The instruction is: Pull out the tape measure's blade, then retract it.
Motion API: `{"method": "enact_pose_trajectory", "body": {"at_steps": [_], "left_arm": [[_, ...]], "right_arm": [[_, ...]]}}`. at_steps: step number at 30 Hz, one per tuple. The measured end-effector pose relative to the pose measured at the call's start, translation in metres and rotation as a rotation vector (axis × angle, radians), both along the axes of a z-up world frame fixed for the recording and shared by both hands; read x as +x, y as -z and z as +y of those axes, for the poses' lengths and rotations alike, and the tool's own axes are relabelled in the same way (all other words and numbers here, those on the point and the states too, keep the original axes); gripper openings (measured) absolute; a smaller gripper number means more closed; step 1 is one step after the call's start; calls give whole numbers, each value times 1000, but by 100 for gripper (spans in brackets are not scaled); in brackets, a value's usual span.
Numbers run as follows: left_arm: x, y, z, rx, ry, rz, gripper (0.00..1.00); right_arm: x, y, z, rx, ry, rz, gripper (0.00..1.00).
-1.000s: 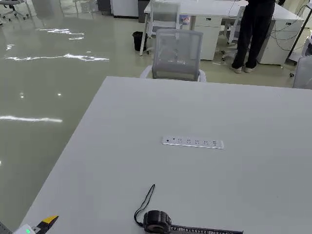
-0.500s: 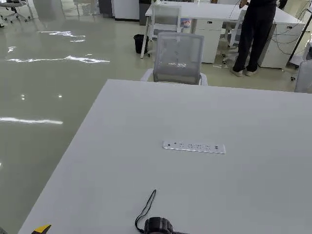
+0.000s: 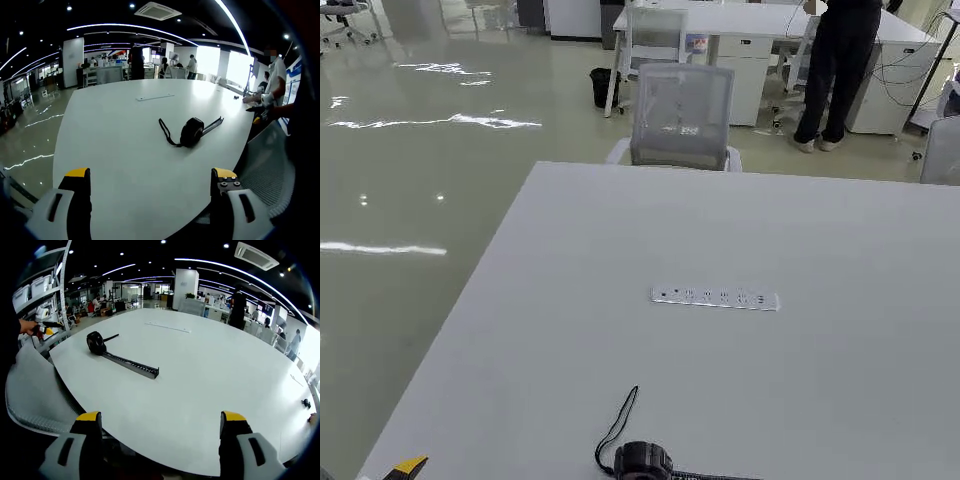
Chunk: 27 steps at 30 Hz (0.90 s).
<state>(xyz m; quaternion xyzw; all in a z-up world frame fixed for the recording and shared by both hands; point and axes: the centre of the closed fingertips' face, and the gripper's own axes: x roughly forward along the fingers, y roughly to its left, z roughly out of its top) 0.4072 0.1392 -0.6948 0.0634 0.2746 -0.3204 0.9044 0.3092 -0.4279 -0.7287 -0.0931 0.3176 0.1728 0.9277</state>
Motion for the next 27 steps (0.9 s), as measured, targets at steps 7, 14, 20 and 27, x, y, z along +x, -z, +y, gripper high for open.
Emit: {"method": "enact_pose_trajectory", "body": {"at_steps": [7, 14, 20, 27], "left_arm": [[0, 3, -5, 6, 13, 6, 99], [7, -2, -12, 8, 8, 1, 99], [11, -2, -16, 6, -55, 27, 99], [13, -7, -43, -37, -83, 18, 99]], "right_arm": [[-2, 4, -2, -3, -1, 9, 100], [2, 3, -4, -8, 1, 12, 100], [5, 4, 0, -12, -12, 17, 99], [15, 8, 5, -23, -46, 12, 96]]}}
